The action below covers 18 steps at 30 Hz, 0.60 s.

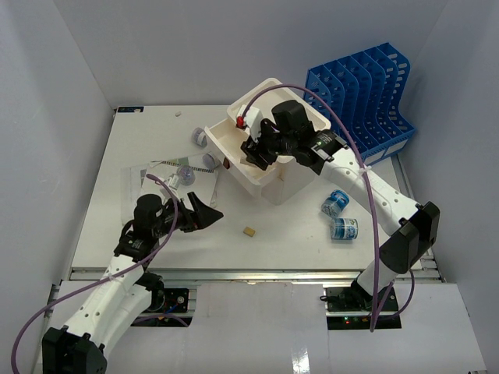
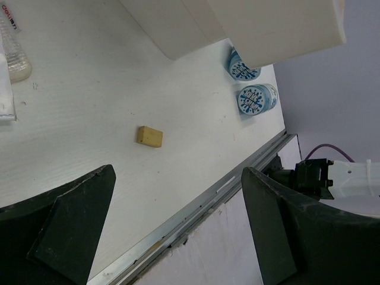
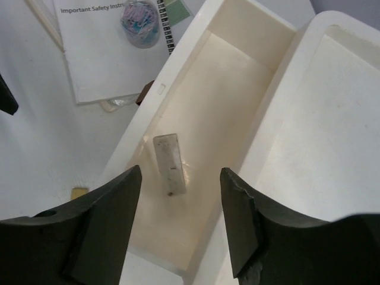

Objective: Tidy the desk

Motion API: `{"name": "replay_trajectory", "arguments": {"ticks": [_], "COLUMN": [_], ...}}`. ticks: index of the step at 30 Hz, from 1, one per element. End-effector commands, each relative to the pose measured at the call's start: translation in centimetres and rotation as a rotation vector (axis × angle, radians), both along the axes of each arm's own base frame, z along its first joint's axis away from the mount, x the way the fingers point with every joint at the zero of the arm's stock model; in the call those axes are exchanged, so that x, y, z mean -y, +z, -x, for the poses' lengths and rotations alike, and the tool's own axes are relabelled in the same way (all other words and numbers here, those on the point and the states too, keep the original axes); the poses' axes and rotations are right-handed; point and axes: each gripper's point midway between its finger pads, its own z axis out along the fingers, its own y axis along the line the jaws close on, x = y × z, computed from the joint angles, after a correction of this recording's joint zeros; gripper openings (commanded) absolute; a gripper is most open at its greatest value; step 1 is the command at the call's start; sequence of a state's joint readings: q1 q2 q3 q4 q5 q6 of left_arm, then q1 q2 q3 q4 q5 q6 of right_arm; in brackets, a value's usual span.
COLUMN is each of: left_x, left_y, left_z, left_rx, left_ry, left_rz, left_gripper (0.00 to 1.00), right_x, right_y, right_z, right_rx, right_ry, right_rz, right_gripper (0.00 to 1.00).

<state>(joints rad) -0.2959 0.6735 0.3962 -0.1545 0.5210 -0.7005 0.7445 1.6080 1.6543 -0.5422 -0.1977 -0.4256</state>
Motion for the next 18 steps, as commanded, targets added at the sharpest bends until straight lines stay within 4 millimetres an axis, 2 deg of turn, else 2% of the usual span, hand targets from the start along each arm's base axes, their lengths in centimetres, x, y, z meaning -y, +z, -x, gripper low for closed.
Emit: {"name": "replay_trajectory", "arguments": {"ticks": [1, 5, 6, 7, 9, 11, 12, 14, 15, 16, 18], "left_x": [0.4, 0.6, 0.6, 0.8, 0.9, 1.3, 1.8, 2.1, 2.4, 2.5, 2.3], "left_y": [-0.6, -1.5, -1.7, -2.0, -3.1, -4.3, -5.3, -6.1, -7.0, -7.4, -8.2], "left_z": [-0.4, -0.7, -0.8, -0.6, -0.9, -0.9, -0.6, -0.9, -0.6, -0.8, -1.4], "left_rx": [-0.026, -0.069, -0.083, -0.100, -0.166, -0.237, -0.277, -0.326, -0.362, -0.390, -0.442], "left_ry": [0.040, 0.087, 0.101, 0.107, 0.162, 0.190, 0.186, 0.240, 0.250, 0.286, 0.367], "left_rz": [-0.006, -0.020, -0.022, -0.026, -0.037, -0.048, -0.067, -0.085, -0.113, -0.129, -0.172], "left_gripper": [0.98, 0.97, 0.97, 0.95, 0.91, 0.89, 0.89, 0.89, 0.89, 0.89, 0.88], "right_x": [0.1, 0.2, 0.9, 1.5, 2.7, 4.5, 6.1, 8.5, 10.3, 12.3, 14.5], "right_y": [2.2, 3.9, 3.8, 4.7, 4.4, 3.3, 3.5, 0.5, 0.4, -0.9, -3.3], "right_z": [-0.6, 1.3, 2.2, 3.2, 5.3, 6.1, 6.2, 6.3, 6.0, 5.6, 5.8], "right_rx": [0.048, 0.076, 0.066, 0.083, 0.077, 0.072, 0.077, 0.020, 0.010, -0.020, -0.061], "right_ry": [-0.025, 0.090, 0.132, 0.175, 0.256, 0.264, 0.245, 0.203, 0.165, 0.115, 0.065], "right_rz": [-0.058, -0.074, -0.054, -0.058, -0.077, -0.077, -0.097, -0.101, -0.134, -0.152, -0.182], "right_gripper": [0.72, 0.80, 0.81, 0.82, 0.83, 0.83, 0.83, 0.83, 0.83, 0.83, 0.83]}}
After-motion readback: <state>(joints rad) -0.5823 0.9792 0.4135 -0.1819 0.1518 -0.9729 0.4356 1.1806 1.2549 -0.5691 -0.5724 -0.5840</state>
